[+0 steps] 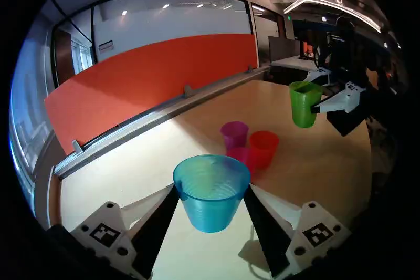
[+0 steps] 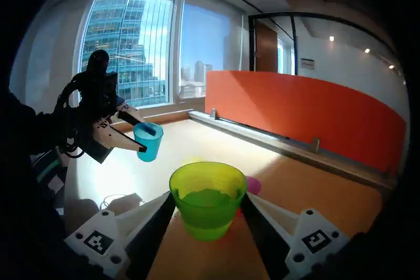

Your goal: Pour water

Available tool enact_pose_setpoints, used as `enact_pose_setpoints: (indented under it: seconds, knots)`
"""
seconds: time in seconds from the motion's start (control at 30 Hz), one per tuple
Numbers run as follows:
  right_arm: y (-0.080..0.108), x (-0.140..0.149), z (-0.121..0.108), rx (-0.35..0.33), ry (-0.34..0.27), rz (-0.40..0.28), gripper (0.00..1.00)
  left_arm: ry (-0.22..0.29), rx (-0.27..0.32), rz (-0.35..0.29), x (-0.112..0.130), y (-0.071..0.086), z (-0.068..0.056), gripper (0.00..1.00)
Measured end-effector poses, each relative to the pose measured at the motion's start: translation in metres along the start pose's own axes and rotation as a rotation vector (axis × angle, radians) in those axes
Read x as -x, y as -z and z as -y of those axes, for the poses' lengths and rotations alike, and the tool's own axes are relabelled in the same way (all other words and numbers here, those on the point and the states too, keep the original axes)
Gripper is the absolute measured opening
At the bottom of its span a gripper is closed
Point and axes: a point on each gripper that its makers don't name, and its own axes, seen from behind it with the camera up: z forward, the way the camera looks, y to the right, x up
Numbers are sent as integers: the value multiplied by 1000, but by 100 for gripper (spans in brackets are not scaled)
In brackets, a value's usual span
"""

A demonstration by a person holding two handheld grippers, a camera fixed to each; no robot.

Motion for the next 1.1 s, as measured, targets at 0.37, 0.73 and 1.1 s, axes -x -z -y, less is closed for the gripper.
enact_pose_setpoints:
  seconds: [0.37, 0.73, 1.1]
  knots:
    - [-5, 27, -3, -12, 5, 78, 88, -46, 28, 111, 34, -15, -3, 84]
    - [-12, 49, -7, -20, 10, 130, 88, -71, 65, 205, 65, -36, -13, 85]
    - [-16, 61, -11, -16, -4, 149, 88, -28, 98, 240, 87, -56, -19, 85]
